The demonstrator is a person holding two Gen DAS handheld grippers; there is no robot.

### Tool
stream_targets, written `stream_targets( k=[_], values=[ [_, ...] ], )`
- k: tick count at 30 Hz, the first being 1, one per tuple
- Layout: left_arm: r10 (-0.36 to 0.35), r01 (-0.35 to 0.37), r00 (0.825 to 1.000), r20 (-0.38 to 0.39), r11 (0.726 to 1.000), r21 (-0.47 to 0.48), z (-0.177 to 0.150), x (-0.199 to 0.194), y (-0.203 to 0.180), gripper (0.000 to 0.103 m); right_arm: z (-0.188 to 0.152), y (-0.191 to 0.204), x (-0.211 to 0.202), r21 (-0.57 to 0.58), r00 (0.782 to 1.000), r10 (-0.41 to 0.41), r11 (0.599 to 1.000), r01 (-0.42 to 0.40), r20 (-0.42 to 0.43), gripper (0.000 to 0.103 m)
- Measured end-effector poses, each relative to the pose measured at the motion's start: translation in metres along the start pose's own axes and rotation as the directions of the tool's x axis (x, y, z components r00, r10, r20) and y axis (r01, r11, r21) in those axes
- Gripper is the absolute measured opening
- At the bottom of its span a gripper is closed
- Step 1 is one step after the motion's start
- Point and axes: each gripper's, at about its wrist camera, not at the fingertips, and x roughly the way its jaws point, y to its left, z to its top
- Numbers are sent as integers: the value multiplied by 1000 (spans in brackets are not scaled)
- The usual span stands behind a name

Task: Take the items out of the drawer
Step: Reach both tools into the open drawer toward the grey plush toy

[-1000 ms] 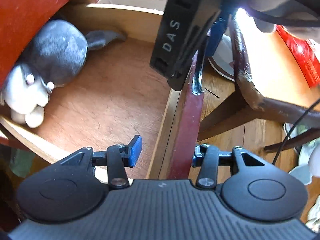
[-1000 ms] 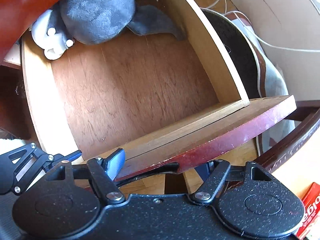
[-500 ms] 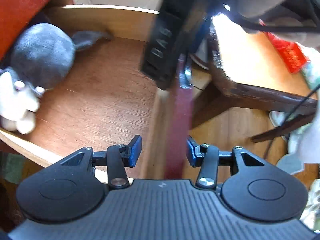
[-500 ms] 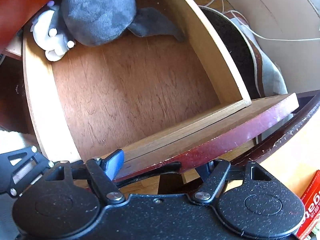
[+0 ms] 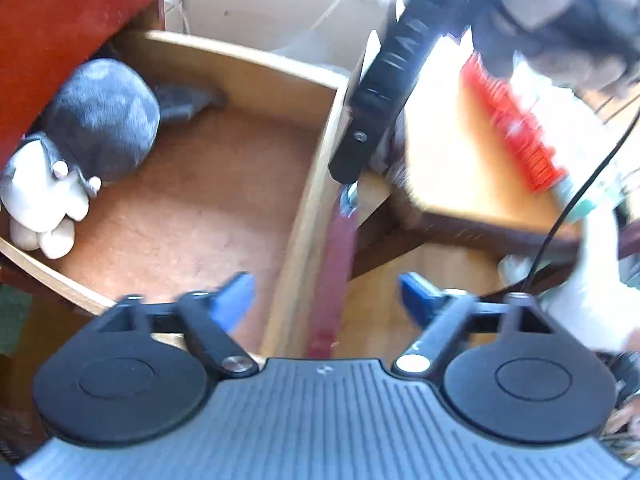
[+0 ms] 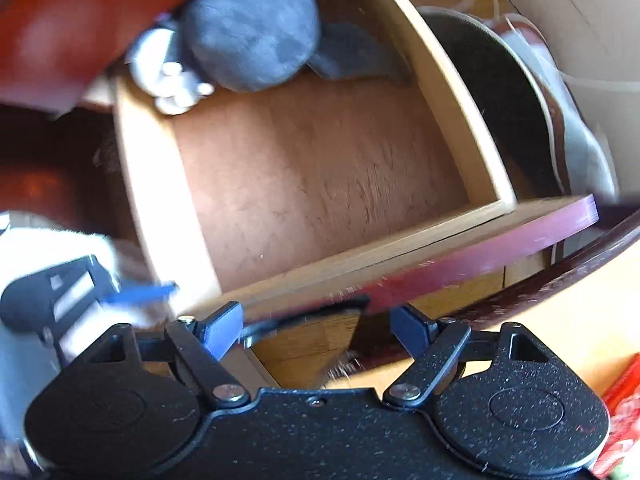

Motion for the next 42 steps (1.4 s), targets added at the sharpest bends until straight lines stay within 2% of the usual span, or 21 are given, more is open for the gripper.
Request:
stream_targets(
  k=[3,5,7,10,12,13,15,16,17,19,21,23,26,28,30,31,35,36,39,41,42],
  values=[
    [-49,62,995,84,986,-157,5,-13,22,102,-3,-3,-26,-16,998,64,998,-63,30,85],
    [-44,82,991,130,950,-303,4,-13,42,103,-1,-5,-35,-13,983,151,989,-150,108,86],
    [14,47,991,136,899,-436,4,-7,60,103,4,-10,-36,13,950,233,970,-241,205,86],
    [110,-33,987,118,854,-520,5,3,78,103,14,-25,-23,118,869,324,913,-391,373,87],
    [140,-53,984,113,827,-560,8,7,93,103,19,-46,-2,275,795,368,798,-536,482,88],
    [156,-62,981,113,811,-581,10,9,101,103,19,-58,12,371,750,384,692,-620,538,88],
    [192,-89,976,104,784,-614,15,12,113,103,14,-76,47,537,672,402,405,-740,622,89],
    [218,-112,971,97,774,-624,20,14,116,103,11,-78,62,564,635,400,294,-772,660,89],
    [263,-150,960,95,773,-617,27,17,117,103,12,-76,71,575,622,390,243,-781,679,89],
    [336,-219,936,101,785,-579,42,23,117,103,21,-70,79,605,667,341,280,-745,663,89],
    [359,-251,928,96,797,-550,52,32,122,103,33,-65,79,607,691,290,333,-722,662,89],
    [390,-291,918,69,784,-549,54,39,125,103,41,-66,84,625,701,253,323,-711,667,89],
    [379,-296,925,36,774,-560,50,47,134,103,51,-71,97,649,699,221,262,-714,680,89],
    [376,-297,927,21,766,-570,46,47,139,103,62,-68,104,664,724,220,294,-688,653,89],
    [374,-300,928,8,757,-580,41,47,143,103,72,-62,108,681,766,187,364,-635,615,89],
    [373,-302,928,1,753,-585,38,46,146,103,74,-61,112,679,766,186,367,-636,616,89],
    [367,-303,930,-18,737,-604,30,45,153,103,75,-67,133,635,676,205,234,-736,708,89],
    [368,-305,929,-19,740,-600,29,45,154,103,75,-70,138,628,664,206,217,-748,719,91],
    [401,-345,916,-30,746,-570,29,46,152,103,74,-75,150,610,640,216,193,-768,737,95],
    [394,-340,919,-29,751,-566,29,45,152,103,73,-77,156,594,618,226,172,-786,753,95],
    [382,-329,924,-27,754,-569,29,45,153,103,74,-79,155,574,604,231,188,-797,763,91]
  ],
)
